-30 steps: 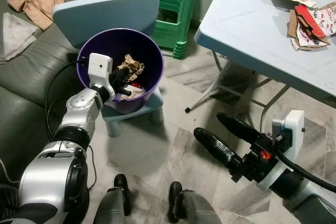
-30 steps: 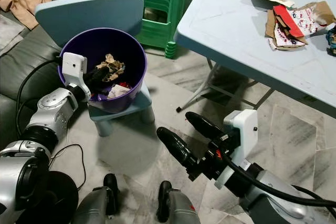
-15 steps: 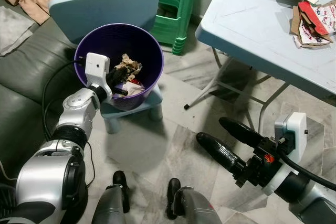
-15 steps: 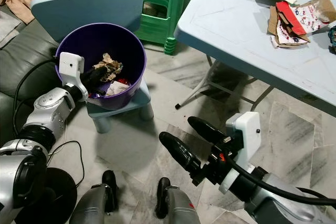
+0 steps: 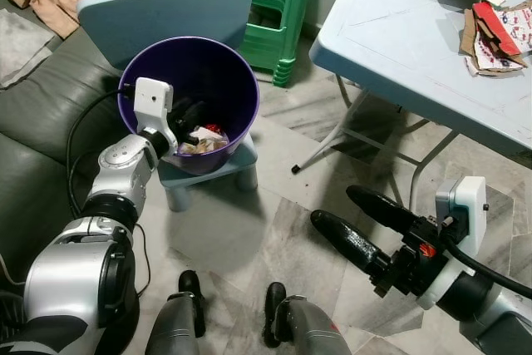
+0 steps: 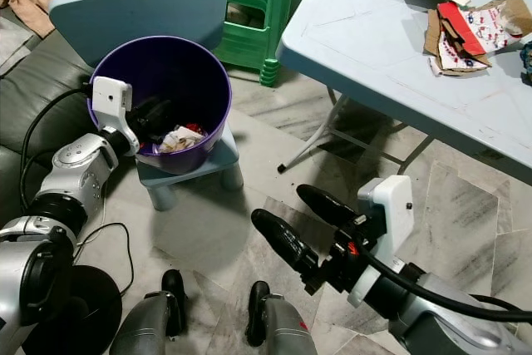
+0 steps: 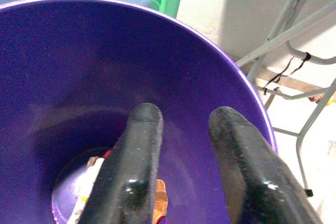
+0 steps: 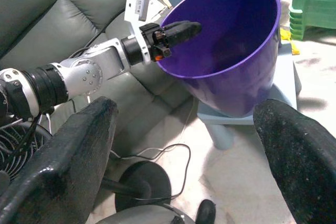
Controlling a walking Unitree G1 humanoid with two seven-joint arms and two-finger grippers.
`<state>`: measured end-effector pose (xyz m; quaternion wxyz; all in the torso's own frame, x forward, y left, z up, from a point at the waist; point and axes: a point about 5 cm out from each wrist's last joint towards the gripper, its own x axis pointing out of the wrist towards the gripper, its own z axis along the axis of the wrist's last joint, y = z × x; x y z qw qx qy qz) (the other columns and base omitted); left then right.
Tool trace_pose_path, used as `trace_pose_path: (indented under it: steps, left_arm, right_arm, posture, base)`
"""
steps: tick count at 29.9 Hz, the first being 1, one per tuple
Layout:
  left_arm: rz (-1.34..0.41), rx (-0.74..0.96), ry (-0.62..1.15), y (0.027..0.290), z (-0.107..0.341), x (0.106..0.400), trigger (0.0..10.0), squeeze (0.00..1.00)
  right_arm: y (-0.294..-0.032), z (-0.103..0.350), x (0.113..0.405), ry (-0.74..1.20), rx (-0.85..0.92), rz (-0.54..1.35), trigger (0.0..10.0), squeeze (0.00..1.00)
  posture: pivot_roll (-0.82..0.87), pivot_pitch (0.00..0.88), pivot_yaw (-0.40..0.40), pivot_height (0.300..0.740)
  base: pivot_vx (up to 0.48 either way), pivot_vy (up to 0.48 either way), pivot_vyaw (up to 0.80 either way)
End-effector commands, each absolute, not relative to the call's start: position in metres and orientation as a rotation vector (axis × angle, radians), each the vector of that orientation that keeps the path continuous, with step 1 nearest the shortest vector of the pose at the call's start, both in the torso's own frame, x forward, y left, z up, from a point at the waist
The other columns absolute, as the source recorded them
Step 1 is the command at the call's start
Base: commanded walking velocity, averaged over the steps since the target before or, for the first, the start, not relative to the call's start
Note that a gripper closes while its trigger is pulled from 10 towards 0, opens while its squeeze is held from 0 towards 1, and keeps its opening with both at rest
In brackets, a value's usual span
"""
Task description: Picking trash to rubbish bin
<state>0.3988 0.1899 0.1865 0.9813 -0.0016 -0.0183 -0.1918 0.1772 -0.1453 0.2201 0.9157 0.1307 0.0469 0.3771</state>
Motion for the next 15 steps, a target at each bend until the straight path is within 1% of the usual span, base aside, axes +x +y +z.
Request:
trace_pose_path:
  steps: [1, 6, 7, 8, 10, 12, 13, 14, 15]
  left_arm:
    - [-0.396, -0.014, -0.009, 0.190, 0.179, 0.397, 10.0, 1.00]
    - [-0.394, -0.023, -0.021, 0.189, 0.181, 0.397, 10.0, 1.00]
    - [-0.393, -0.029, -0.026, 0.189, 0.181, 0.398, 10.0, 0.93]
    - [-0.395, -0.029, -0.043, 0.187, 0.182, 0.397, 10.0, 0.00]
    - [-0.395, -0.029, -0.043, 0.187, 0.182, 0.397, 10.0, 0.00]
    - [-0.393, -0.061, -0.063, 0.186, 0.183, 0.397, 10.0, 0.00]
    - [-0.393, -0.061, -0.063, 0.186, 0.183, 0.397, 10.0, 0.00]
    - [-0.362, -0.096, -0.095, 0.186, 0.188, 0.397, 10.0, 0.00]
    - [-0.362, -0.096, -0.095, 0.186, 0.188, 0.397, 10.0, 0.00]
  right_arm:
    - [-0.145, 0.220, 0.174, 0.101, 0.265, 0.776, 10.0, 0.00]
    - [-0.146, 0.220, 0.180, 0.083, 0.263, 0.755, 10.0, 0.00]
    - [-0.146, 0.220, 0.182, 0.075, 0.261, 0.746, 10.0, 0.00]
    - [-0.147, 0.219, 0.188, 0.055, 0.255, 0.720, 10.0, 0.00]
    - [-0.147, 0.219, 0.188, 0.055, 0.255, 0.720, 10.0, 0.00]
    - [-0.151, 0.216, 0.201, 0.019, 0.248, 0.643, 10.0, 0.00]
    - [-0.151, 0.216, 0.201, 0.019, 0.248, 0.643, 10.0, 0.00]
    - [-0.157, 0.213, 0.216, -0.005, 0.234, 0.541, 10.0, 0.00]
    - [-0.157, 0.213, 0.216, -0.005, 0.234, 0.541, 10.0, 0.00]
  posture:
    - [-0.14, 0.442, -0.136, 0.740]
    - [-0.13, 0.426, -0.129, 0.740]
    - [-0.12, 0.424, -0.128, 0.740]
    - [-0.10, 0.406, -0.116, 0.740]
    - [-0.10, 0.406, -0.116, 0.740]
    - [-0.07, 0.382, -0.104, 0.740]
    - [-0.07, 0.382, -0.104, 0.740]
    - [-0.05, 0.359, -0.102, 0.740]
    - [-0.05, 0.359, -0.102, 0.740]
  base:
    - [0.000, 0.000, 0.00]
    - [0.000, 0.000, 0.00]
    - [0.000, 0.000, 0.00]
    - [0.000, 0.000, 0.00]
    - [0.000, 0.000, 0.00]
    - [0.000, 0.000, 0.00]
    - [0.000, 0.000, 0.00]
    - [0.000, 0.000, 0.00]
    - [0.000, 0.000, 0.00]
